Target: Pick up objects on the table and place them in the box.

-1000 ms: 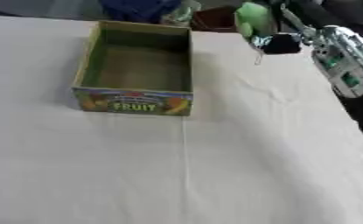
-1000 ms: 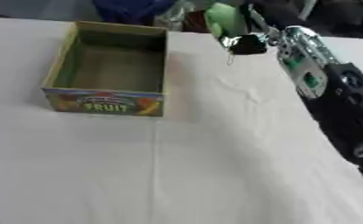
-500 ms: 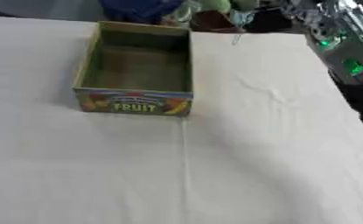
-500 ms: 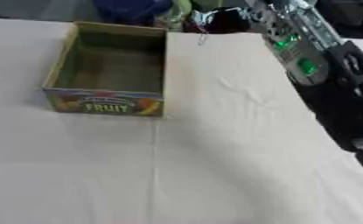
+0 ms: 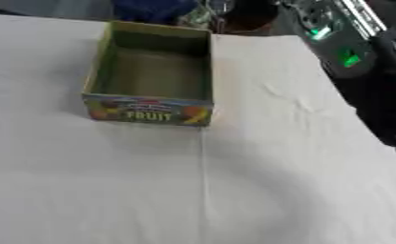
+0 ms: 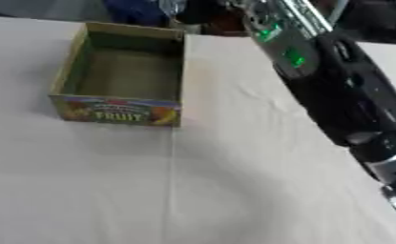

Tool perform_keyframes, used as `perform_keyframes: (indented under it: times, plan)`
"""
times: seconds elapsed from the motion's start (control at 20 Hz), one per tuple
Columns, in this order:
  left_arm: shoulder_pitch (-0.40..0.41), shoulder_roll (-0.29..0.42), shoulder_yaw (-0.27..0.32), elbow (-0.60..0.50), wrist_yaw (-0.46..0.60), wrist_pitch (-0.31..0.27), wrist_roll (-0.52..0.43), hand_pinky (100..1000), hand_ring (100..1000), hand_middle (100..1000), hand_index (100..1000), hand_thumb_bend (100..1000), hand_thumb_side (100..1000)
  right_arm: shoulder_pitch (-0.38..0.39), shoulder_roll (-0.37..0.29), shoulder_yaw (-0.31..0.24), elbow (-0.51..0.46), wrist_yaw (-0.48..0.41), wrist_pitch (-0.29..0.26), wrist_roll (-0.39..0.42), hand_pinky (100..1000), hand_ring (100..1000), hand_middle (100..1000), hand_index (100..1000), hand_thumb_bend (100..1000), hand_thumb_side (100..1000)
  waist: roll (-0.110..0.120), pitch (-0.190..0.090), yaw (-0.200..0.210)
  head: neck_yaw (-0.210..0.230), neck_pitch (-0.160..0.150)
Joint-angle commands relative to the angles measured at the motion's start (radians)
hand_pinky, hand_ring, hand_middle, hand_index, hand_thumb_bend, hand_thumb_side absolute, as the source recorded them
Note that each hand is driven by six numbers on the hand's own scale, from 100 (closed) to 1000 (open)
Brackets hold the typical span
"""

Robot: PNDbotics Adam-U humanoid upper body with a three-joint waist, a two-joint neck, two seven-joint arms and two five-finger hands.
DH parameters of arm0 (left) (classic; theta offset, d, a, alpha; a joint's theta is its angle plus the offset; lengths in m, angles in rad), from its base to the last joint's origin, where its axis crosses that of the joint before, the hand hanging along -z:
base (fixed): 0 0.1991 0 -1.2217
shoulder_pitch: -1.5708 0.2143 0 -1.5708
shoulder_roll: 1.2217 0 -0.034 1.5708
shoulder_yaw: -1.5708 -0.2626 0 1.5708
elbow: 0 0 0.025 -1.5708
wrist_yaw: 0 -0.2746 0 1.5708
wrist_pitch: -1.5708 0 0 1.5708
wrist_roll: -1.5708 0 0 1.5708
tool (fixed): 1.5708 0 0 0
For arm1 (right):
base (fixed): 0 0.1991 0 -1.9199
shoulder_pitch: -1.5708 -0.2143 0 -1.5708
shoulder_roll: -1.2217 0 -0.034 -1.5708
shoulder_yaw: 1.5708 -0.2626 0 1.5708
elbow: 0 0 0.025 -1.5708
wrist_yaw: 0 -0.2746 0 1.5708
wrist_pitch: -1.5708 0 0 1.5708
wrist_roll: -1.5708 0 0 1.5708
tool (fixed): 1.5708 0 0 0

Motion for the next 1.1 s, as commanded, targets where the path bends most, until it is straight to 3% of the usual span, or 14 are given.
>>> perform_keyframes:
  times: [0.05, 0.45, 0.55, 0.6, 0.95, 1.1]
  plan:
    - [-0.016, 0.015, -0.004, -0.02, 0.008, -0.003, -0.009, 456, 438, 480, 619, 100, 758, -0.04, 0.03, -0.005, 0.079, 0.037, -0.016, -0.013, 708, 733, 491, 490, 100, 487, 0.005, -0.009, 0.008, -0.02, -0.021]
    - [-0.035, 0.007, -0.011, -0.02, 0.017, -0.005, -0.023, 457, 438, 480, 617, 100, 758, -0.097, 0.142, -0.006, 0.252, 0.12, -0.055, -0.049, 708, 728, 476, 488, 100, 487, -0.001, 0.015, 0.042, -0.049, -0.041]
    - [-0.039, 0.005, -0.013, -0.02, 0.019, -0.004, -0.026, 457, 438, 480, 617, 100, 758, -0.105, 0.164, -0.003, 0.279, 0.143, -0.064, -0.057, 698, 720, 469, 486, 100, 422, -0.002, 0.019, 0.048, -0.053, -0.042]
    - [-0.041, 0.004, -0.015, -0.02, 0.02, -0.004, -0.028, 457, 438, 480, 617, 100, 757, -0.106, 0.174, 0.0, 0.291, 0.158, -0.07, -0.059, 697, 717, 469, 486, 100, 477, -0.002, 0.02, 0.053, -0.056, -0.043]
    - [-0.042, 0.003, -0.015, -0.02, 0.025, -0.008, -0.031, 458, 437, 479, 616, 100, 756, -0.098, 0.22, 0.015, 0.341, 0.25, -0.106, -0.066, 698, 732, 496, 501, 100, 509, -0.002, 0.027, 0.071, -0.067, -0.053]
    - [-0.046, 0.007, -0.016, -0.02, 0.027, -0.009, -0.031, 458, 437, 480, 616, 100, 755, -0.095, 0.242, 0.019, 0.376, 0.296, -0.122, -0.059, 704, 753, 569, 538, 100, 523, -0.004, 0.028, 0.071, -0.071, -0.058]
